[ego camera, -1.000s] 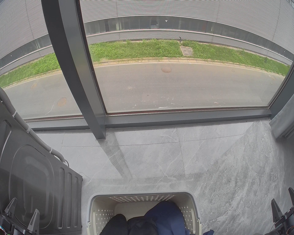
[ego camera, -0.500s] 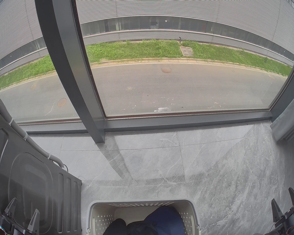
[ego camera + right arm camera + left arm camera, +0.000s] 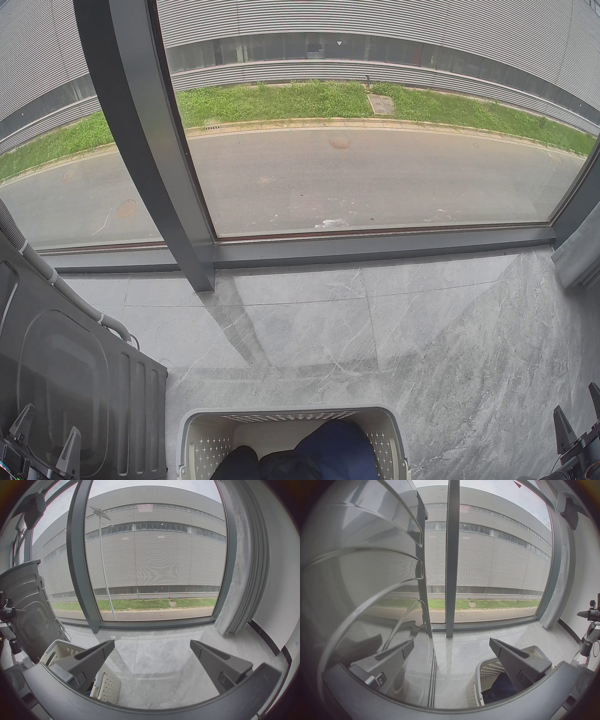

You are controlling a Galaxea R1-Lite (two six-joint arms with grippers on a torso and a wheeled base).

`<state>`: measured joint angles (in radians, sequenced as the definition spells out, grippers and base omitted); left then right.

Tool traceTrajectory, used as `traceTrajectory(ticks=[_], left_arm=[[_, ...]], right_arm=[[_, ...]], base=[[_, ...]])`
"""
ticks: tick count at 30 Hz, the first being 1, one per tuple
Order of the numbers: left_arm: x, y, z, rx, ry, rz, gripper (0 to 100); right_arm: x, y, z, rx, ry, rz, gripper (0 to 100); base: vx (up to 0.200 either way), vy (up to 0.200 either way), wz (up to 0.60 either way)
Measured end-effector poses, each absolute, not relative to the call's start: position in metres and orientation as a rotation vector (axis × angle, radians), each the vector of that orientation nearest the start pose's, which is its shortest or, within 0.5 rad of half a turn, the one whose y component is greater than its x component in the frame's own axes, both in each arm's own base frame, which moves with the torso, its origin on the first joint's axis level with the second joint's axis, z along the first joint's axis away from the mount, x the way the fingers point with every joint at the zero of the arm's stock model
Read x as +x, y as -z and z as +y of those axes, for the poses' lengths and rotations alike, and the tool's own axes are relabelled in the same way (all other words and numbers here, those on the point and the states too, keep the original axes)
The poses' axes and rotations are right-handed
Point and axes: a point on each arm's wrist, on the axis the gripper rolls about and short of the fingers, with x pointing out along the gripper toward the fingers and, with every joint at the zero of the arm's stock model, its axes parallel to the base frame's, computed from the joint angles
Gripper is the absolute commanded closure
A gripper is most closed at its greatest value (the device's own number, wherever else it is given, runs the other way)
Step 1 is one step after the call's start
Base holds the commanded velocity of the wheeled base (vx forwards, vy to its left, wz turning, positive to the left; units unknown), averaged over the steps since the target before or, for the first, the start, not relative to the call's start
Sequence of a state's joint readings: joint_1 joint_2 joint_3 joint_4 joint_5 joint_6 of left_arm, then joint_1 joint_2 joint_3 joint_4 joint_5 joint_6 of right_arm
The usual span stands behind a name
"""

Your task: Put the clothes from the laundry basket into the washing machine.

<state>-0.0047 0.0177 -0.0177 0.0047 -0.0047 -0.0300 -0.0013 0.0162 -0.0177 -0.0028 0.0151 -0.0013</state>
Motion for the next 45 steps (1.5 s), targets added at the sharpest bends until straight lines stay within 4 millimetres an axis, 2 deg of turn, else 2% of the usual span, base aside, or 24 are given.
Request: traceTrajectory(ticks=[2,45], left_arm=[[-0.0227,-0.0803,0.0000,-0.030,0.009,0.005,0],[-0.0228,-0.0803,0.0000,-0.030,0.009,0.005,0]], right_arm=[[-0.0229,-0.0810,0.0004,-0.001,-0.014,-0.004,0],[-0.0229,-0.0810,0.0004,-0.001,-0.014,-0.004,0]], base=[[0.000,0.000,0.00],[-0.195,0.000,0.00]])
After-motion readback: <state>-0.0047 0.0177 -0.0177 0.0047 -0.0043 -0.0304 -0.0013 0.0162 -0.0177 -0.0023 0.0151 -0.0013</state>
